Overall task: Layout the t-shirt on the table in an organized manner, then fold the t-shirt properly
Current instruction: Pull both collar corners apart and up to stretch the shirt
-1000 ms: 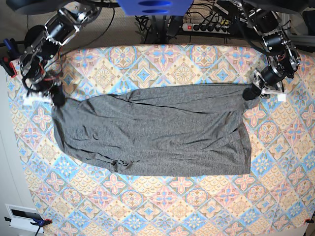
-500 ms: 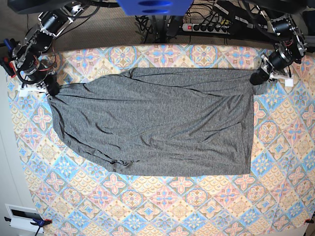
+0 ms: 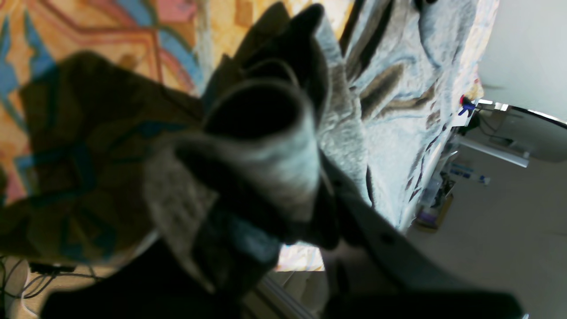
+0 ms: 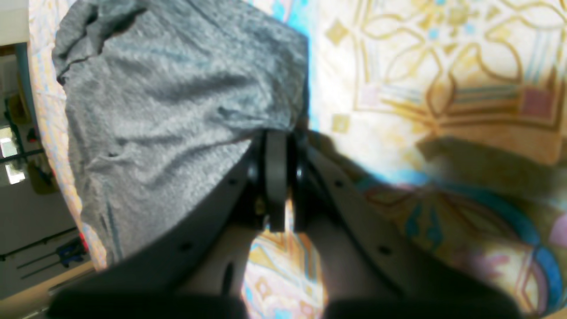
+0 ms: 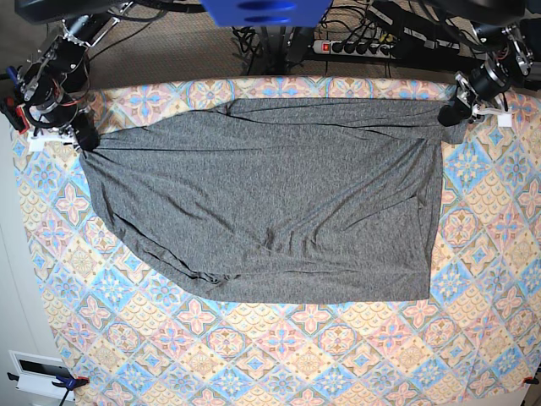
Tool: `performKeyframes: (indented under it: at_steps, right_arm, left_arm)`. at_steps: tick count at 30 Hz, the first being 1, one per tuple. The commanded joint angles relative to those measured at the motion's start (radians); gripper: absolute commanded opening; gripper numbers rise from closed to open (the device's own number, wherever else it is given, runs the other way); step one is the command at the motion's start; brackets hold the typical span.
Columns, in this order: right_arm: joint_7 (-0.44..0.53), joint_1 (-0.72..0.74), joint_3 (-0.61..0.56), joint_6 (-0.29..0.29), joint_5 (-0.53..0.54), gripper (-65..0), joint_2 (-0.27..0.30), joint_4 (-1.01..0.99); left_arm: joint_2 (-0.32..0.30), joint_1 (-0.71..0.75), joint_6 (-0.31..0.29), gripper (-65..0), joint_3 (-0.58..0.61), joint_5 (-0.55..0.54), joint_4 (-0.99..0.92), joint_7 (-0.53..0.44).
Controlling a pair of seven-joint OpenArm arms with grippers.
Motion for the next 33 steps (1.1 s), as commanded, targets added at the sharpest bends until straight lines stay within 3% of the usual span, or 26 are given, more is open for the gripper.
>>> performKeyframes:
  at_steps: [1,20,24,33]
  right_arm:
    - [0.033,0.002,0.008,-0.003,-0.005,-65.0,0.025,0.017]
    - [0.033,-0.029,0.008,-0.009,-0.010,-65.0,0.024,0.097]
    - [0.033,-0.040,0.026,-0.011,-0.010,-65.0,0.024,0.108]
    - [0.033,-0.044,0.031,-0.011,-0.011,-65.0,0.024,0.105]
  left_arm:
    - [-0.017,0.027,0.026,-65.0,-0.005,0.087,-0.002,-0.003]
    - [-0.017,0.044,0.035,-65.0,-0.010,0.092,0.010,-0.003]
    - [0.012,0.065,0.092,-65.0,-0.074,0.120,0.107,-0.005]
    - [0.029,0.070,0.107,-65.0,-0.087,0.130,0.169,-0.003]
